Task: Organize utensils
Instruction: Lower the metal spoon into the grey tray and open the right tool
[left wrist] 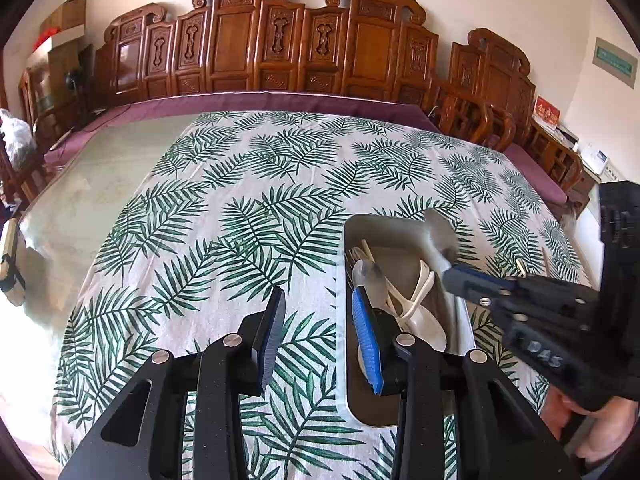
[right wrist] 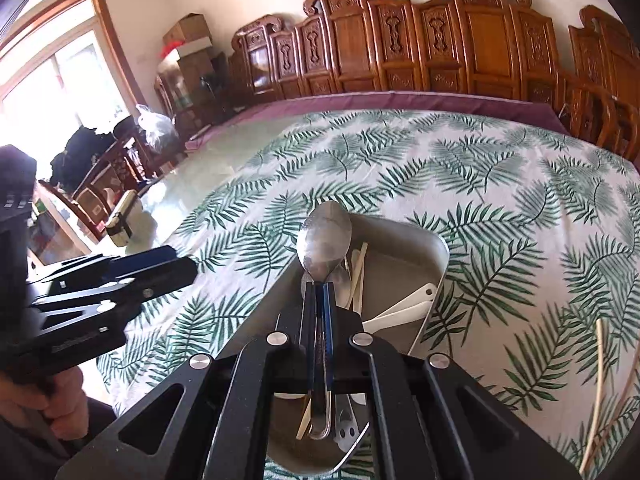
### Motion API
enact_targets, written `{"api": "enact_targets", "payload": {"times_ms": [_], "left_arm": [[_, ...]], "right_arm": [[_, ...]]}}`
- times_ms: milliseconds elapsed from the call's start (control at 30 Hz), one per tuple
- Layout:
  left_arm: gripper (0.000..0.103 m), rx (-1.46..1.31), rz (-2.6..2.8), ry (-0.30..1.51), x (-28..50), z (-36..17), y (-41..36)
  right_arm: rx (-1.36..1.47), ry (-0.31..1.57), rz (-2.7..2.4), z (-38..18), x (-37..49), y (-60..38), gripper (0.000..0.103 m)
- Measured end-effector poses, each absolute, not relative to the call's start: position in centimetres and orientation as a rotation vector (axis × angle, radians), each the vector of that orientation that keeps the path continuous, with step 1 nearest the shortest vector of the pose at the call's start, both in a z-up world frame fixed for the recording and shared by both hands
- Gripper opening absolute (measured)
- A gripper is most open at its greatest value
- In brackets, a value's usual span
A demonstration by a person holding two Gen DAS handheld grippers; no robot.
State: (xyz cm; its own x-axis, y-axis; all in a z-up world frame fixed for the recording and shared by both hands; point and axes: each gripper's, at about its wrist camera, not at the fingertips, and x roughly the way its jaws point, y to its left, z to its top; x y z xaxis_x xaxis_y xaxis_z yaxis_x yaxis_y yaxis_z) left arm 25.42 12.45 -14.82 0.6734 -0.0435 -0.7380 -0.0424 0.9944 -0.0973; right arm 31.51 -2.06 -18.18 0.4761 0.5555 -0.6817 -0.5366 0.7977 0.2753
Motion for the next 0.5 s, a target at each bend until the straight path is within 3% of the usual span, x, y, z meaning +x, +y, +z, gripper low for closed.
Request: {"api": "enact_targets", "payload": {"times_ms": [333,400,500], "left_arm": [[0.034,-0.109,-0.004,0.835,25.4,-15.0,12.3],[0.041,-0.106,-0.006,0.832,25.4,-15.0,12.2],[0.042,-0.097,-0.008,0.826,25.4,-14.8,11.9]], "right_arm": [[-0.030,0.931,0.646,-21.6,32.6,-0.5,0.005],[-0.029,0.933,0.645,-21.8,32.5,-0.8,0.005],[-0.027,0.930,0.642,-21.9,32.4,-1.2,0.005]]}}
